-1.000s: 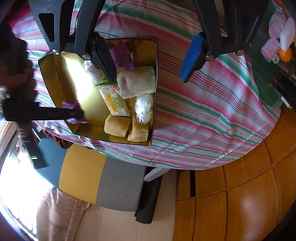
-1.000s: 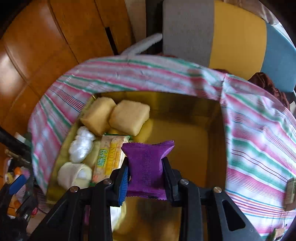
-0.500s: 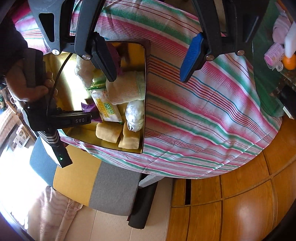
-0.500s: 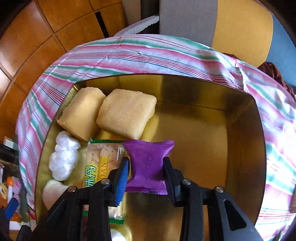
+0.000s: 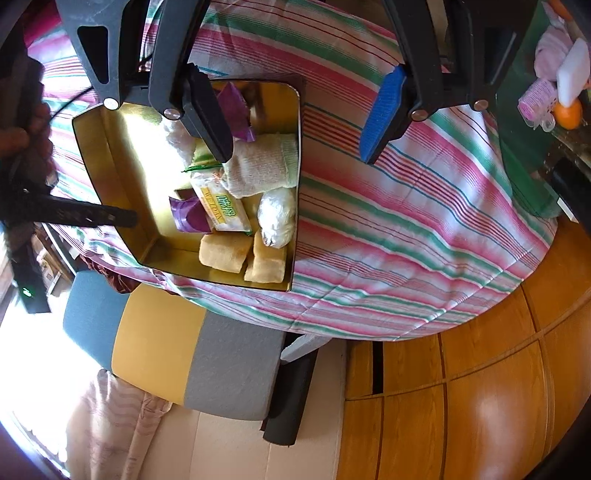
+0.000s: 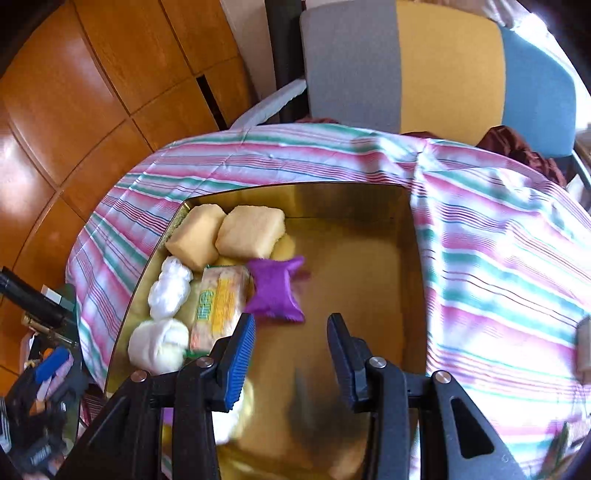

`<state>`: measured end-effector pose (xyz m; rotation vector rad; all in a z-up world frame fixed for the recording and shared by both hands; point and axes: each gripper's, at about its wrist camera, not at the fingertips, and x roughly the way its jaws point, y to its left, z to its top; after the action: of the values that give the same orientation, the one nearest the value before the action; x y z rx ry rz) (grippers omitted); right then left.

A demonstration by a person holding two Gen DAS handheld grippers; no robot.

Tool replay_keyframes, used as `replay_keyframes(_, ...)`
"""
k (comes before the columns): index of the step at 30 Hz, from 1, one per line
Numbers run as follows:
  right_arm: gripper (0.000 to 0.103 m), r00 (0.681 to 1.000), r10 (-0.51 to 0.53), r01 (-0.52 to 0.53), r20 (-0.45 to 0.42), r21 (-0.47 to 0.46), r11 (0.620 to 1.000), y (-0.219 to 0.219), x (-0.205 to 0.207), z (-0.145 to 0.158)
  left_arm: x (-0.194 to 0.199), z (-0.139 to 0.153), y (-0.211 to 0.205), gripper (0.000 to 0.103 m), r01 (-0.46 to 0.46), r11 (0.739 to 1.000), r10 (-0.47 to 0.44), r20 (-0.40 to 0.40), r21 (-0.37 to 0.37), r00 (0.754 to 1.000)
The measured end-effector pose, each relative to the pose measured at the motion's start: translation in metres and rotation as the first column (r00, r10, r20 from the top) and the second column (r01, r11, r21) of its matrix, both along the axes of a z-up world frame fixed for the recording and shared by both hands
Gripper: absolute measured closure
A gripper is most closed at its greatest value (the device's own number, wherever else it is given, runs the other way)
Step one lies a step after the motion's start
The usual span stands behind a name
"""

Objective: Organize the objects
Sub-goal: 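Carry the purple packet into the gold tray and release it with the right gripper, then move both tools back over the remaining cracker packet and sponge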

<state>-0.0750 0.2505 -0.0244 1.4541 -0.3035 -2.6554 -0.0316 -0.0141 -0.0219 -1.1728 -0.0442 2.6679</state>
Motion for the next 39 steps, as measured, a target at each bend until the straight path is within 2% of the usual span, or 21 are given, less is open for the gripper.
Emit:
replay_keyframes(11, 0.061, 0.99, -0.135, 0.136, -0.044, 0.031, 0.99, 0.071, 0.071, 0.018, 0.01, 0.012, 0.024, 0.031, 0.062, 0.997, -0.063, -0.035, -0.038, 0.997)
replay_keyframes(17, 0.061, 0.958, -0.28, 0.283, -0.064, 0.04, 0.958, 0.131, 0.109, 0.025, 0.014, 0.017, 0.044, 0.031, 0.112, 0.992, -0.115, -0.046, -0.062, 0.992)
replay_keyframes(22, 0.061, 0.897, -0.435, 0.439, -0.081, 0.036, 0.898, 0.188, 0.143, 0.03, 0.017, 0.022, 0.065, 0.03, 0.16, 0.984, -0.165, -0.056, -0.083, 0.985)
replay_keyframes(30, 0.061, 0.737, -0.669, 0.669, -0.09, -0.039, 0.742, 0.27, 0.208, 0.027, 0.021, 0.028, 0.103, 0.03, 0.247, 0.962, -0.256, -0.065, -0.116, 0.965)
replay_keyframes(34, 0.06, 0.697, -0.712, 0.707, -0.083, -0.085, 0.702, 0.288, 0.233, 0.023, 0.025, 0.028, 0.126, 0.03, 0.297, 0.946, -0.307, -0.063, -0.131, 0.95)
replay_keyframes(39, 0.058, 0.683, -0.726, 0.711, -0.081, -0.152, 0.686, 0.3, 0.254, 0.017, 0.03, 0.029, 0.162, 0.03, 0.376, 0.915, -0.388, -0.064, -0.147, 0.919)
